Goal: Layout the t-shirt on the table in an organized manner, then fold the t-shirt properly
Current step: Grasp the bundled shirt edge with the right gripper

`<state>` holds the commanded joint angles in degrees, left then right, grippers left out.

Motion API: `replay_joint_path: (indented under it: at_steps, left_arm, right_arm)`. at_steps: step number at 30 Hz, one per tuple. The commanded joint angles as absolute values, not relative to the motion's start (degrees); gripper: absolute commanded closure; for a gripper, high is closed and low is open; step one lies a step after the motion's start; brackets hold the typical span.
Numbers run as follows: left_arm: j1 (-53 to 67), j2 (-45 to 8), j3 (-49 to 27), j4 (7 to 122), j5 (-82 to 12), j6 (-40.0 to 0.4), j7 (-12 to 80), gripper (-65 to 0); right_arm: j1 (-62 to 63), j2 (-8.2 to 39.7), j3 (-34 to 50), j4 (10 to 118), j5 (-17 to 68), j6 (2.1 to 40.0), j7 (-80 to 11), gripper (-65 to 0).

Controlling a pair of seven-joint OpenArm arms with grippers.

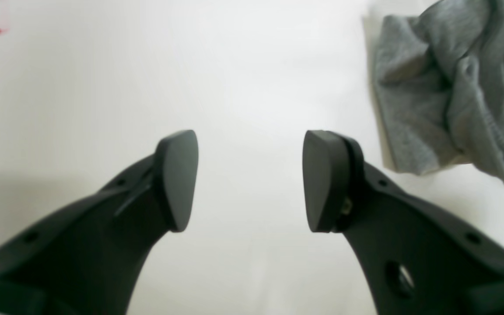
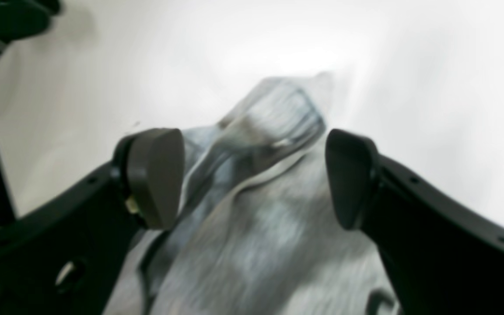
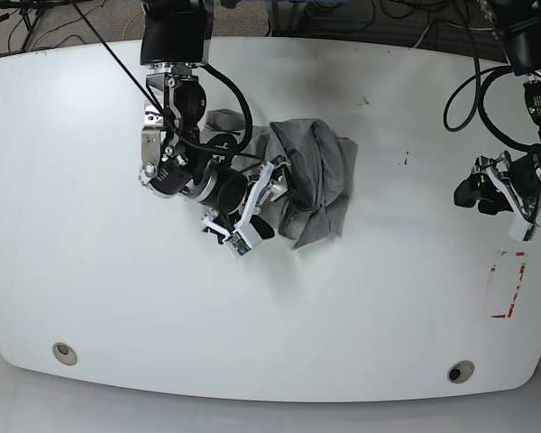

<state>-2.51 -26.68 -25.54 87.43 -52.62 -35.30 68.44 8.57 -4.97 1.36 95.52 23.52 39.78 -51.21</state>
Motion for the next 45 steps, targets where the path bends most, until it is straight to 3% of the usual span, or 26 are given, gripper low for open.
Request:
replay_joint_path:
  at_steps: [14,17,22,23,25,33,39,45]
  left_arm:
    - [-1.27,-26.77,-25.63,87.78,-52.62,-35.30,68.44,-35.8]
    - [-1.19,-26.68,-25.63,87.69,-52.62,-35.30,68.44,-35.8]
    - [-1.19,-26.68,-25.63,87.43,-52.62,-35.30,68.44,-35.8]
    - [-1.19,-26.68,-25.63,87.43,-52.62,-35.30,68.44,-35.8]
    - [-1.19,-26.68,-25.63,87.43,-52.62,-35.30,68.44,-35.8]
    - [-1.19,-26.68,-25.63,87.43,-52.62,-35.30,68.44,-35.8]
    - [-1.19,-26.68,-25.63,87.34,-52.62,-35.30,68.44,-35.8]
    - [-1.19,-26.77,-25.63,87.34,-52.53,-35.30,68.44,-35.8]
  right_arm:
    - [10.42,-5.49,1.36,84.18,14.46,39.69,-39.96,-47.9]
    - [10.33,-5.58,1.36,83.21,13.85,39.69,-39.25,-43.8]
    - [10.07,-5.76,1.01,82.86,14.02,39.69,-38.29,-19.3]
    - [10.07,-5.76,1.01,82.95,14.11,39.69,-38.29,-11.1]
    - [10.07,-5.85,0.92,83.38,14.20,39.69,-38.55,-0.8]
    - [8.40,-6.90,-2.15,91.21,13.76,39.43,-38.64,-5.1]
    - [8.31,-6.99,-6.99,93.85,14.29,34.77,-40.84,-5.1]
    - [8.57,-8.13,-10.86,93.58,13.67,32.75,-40.66,-5.2]
